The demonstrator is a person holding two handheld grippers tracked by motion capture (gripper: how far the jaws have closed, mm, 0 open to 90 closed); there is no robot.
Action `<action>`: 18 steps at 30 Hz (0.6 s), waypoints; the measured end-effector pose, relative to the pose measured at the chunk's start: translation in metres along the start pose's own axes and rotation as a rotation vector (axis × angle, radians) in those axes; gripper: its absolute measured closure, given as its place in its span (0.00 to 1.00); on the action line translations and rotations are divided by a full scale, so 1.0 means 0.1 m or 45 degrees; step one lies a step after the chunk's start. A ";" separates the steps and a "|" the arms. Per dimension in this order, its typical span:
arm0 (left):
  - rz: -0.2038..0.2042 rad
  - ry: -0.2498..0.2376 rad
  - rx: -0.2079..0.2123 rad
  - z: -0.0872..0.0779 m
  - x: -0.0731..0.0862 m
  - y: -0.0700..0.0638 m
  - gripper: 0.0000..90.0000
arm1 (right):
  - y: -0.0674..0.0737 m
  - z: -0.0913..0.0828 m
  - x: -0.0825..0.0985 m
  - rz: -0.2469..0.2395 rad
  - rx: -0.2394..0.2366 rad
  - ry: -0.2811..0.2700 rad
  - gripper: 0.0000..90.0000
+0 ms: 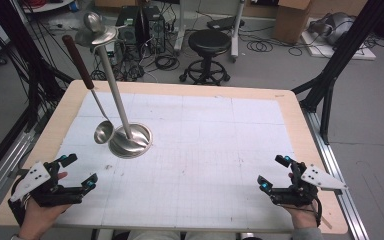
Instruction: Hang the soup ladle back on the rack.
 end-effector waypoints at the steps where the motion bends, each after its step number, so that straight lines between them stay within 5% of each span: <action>1: -0.020 -0.007 -0.021 -0.02 0.01 0.03 0.02 | -0.03 -0.02 0.01 0.007 0.019 0.000 0.02; 6: -0.075 -0.032 -0.064 -0.02 -0.03 0.10 0.02 | -0.15 -0.13 0.05 0.050 0.088 -0.020 0.02; 9: -0.055 -0.011 -0.095 0.06 -0.06 0.08 0.02 | -0.15 -0.12 0.04 0.046 0.089 -0.023 0.02; 13: 0.035 -0.009 -0.138 0.14 -0.11 -0.02 0.02 | -0.10 -0.09 0.03 0.019 0.067 -0.007 0.02; 18: 0.041 -0.007 -0.182 0.25 -0.12 0.02 0.02 | -0.08 -0.06 0.03 0.010 0.057 -0.007 0.02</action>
Point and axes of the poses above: each handheld gripper's, and its own axes: z roughly forward along the jaws, x roughly out of its underside, y roughly to its left, the point moved 7 cm from there along z, roughly forward along the jaws, and after that the axes turned 9 degrees about y, right-handed, at the moved point
